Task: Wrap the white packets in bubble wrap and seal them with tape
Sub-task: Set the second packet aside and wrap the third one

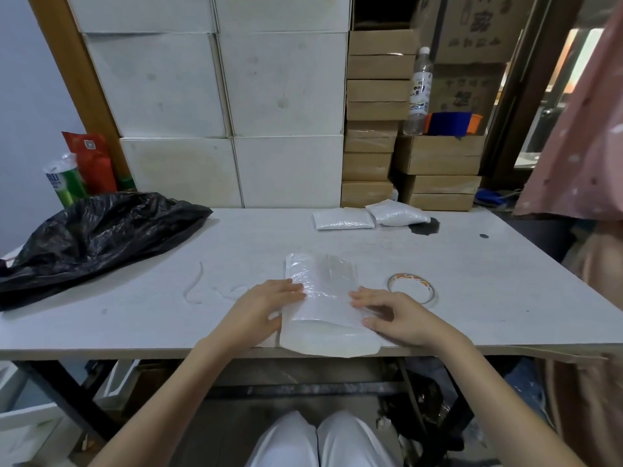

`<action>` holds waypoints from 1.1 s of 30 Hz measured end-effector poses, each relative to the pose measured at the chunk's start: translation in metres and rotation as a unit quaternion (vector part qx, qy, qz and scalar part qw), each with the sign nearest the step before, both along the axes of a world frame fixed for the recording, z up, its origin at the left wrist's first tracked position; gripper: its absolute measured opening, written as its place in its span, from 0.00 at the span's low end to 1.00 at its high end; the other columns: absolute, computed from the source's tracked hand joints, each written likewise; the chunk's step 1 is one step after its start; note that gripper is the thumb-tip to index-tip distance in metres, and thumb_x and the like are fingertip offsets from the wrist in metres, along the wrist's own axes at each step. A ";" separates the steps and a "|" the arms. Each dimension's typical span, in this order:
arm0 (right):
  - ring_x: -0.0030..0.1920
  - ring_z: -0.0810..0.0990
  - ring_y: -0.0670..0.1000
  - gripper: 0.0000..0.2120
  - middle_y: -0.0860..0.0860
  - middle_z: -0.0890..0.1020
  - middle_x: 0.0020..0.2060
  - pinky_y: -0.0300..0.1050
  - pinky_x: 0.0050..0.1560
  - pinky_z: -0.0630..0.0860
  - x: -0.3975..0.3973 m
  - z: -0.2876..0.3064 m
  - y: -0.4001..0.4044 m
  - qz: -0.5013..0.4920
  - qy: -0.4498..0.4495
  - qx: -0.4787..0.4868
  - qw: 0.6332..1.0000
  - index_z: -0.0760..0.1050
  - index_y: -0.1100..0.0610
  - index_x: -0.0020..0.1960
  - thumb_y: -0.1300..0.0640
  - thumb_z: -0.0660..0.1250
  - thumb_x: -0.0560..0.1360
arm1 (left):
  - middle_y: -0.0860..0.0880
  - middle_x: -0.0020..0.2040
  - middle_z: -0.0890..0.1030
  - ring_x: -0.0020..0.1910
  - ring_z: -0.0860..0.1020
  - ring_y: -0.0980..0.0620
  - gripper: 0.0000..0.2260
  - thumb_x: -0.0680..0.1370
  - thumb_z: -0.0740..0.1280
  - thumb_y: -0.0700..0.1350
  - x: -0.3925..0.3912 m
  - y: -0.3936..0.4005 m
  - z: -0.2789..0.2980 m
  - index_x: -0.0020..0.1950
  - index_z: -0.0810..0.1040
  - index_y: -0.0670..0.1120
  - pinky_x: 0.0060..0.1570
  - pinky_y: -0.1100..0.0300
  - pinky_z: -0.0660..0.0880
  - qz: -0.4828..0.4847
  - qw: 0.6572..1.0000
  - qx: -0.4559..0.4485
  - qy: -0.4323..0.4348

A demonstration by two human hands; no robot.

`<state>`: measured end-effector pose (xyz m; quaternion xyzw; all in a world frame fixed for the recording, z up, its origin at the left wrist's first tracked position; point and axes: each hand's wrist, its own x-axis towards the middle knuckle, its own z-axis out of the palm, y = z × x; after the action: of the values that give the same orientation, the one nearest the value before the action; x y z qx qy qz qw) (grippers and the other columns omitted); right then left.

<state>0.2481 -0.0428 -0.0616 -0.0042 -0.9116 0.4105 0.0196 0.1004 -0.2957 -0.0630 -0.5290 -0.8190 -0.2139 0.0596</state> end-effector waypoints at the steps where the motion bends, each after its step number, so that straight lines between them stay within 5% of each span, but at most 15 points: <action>1: 0.71 0.62 0.37 0.16 0.42 0.73 0.67 0.22 0.65 0.60 -0.002 0.000 0.000 -0.005 0.001 -0.006 1.000 0.77 0.52 0.62 0.62 0.66 0.76 | 0.56 0.67 0.73 0.69 0.67 0.57 0.22 0.73 0.61 0.35 0.000 0.002 -0.002 0.65 0.76 0.51 0.64 0.68 0.61 0.003 1.000 0.021 -0.010; 6: 0.69 0.64 0.34 0.31 0.41 0.73 0.66 0.27 0.68 0.61 0.002 0.005 0.005 -0.003 -0.017 -0.097 0.995 0.76 0.51 0.62 0.77 0.54 0.70 | 0.70 0.54 0.76 0.59 0.70 0.66 0.14 0.78 0.62 0.37 0.009 0.009 -0.001 0.53 0.79 0.55 0.58 0.74 0.66 0.057 0.971 0.130 -0.192; 9: 0.64 0.72 0.34 0.21 0.41 0.77 0.62 0.25 0.62 0.66 -0.001 0.003 0.001 -0.012 0.006 -0.065 0.998 0.78 0.53 0.62 0.68 0.68 0.71 | 0.56 0.48 0.79 0.53 0.73 0.63 0.09 0.80 0.60 0.48 0.013 0.016 0.005 0.45 0.78 0.50 0.53 0.64 0.71 0.115 0.952 0.136 -0.249; 12: 0.45 0.81 0.40 0.03 0.45 0.84 0.43 0.36 0.50 0.75 -0.013 0.001 -0.013 -0.097 0.094 -0.145 0.980 0.83 0.53 0.44 0.58 0.73 0.71 | 0.47 0.46 0.78 0.49 0.74 0.53 0.16 0.80 0.58 0.53 0.014 0.023 0.007 0.47 0.78 0.42 0.50 0.58 0.71 0.161 0.941 0.148 -0.257; 16: 0.29 0.68 0.43 0.15 0.50 0.71 0.27 0.32 0.31 0.63 -0.034 0.005 -0.027 -0.224 0.159 -0.157 0.949 0.72 0.62 0.32 0.57 0.69 0.75 | 0.47 0.31 0.64 0.31 0.62 0.52 0.19 0.80 0.58 0.53 0.014 0.039 0.015 0.34 0.65 0.43 0.33 0.58 0.59 0.209 0.920 0.204 -0.262; 19: 0.29 0.60 0.46 0.22 0.49 0.60 0.26 0.38 0.30 0.56 -0.047 0.006 -0.031 -0.270 0.153 -0.141 0.940 0.59 0.56 0.29 0.56 0.67 0.75 | 0.52 0.28 0.61 0.28 0.60 0.53 0.20 0.80 0.58 0.52 0.008 0.047 0.019 0.31 0.60 0.46 0.31 0.58 0.57 0.254 0.911 0.203 -0.255; 25: 0.28 0.64 0.50 0.20 0.49 0.64 0.24 0.45 0.31 0.60 -0.069 0.010 -0.034 -0.352 0.099 -0.053 0.929 0.63 0.57 0.29 0.55 0.67 0.75 | 0.51 0.28 0.64 0.30 0.64 0.48 0.20 0.80 0.55 0.54 -0.005 0.060 0.014 0.31 0.58 0.46 0.29 0.58 0.55 0.373 0.898 0.130 -0.194; 29: 0.36 0.73 0.51 0.09 0.50 0.74 0.32 0.42 0.37 0.67 -0.071 0.008 -0.038 -0.374 0.081 -0.071 0.921 0.72 0.60 0.40 0.56 0.68 0.74 | 0.51 0.29 0.67 0.33 0.68 0.46 0.20 0.81 0.54 0.54 -0.004 0.064 0.007 0.31 0.59 0.46 0.33 0.56 0.61 0.393 0.903 0.086 -0.147; 33: 0.42 0.73 0.52 0.12 0.49 0.73 0.39 0.42 0.40 0.66 -0.070 0.008 -0.041 -0.369 0.072 -0.068 0.924 0.66 0.61 0.51 0.58 0.67 0.75 | 0.50 0.31 0.68 0.36 0.70 0.44 0.19 0.81 0.54 0.52 -0.004 0.068 0.009 0.32 0.60 0.45 0.38 0.56 0.64 0.390 0.909 0.055 -0.137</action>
<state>0.1785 -0.0835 -0.0532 -0.3117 -0.8118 0.4346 0.2345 0.0967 -0.2279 -0.0540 -0.1284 -0.9473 -0.2885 0.0545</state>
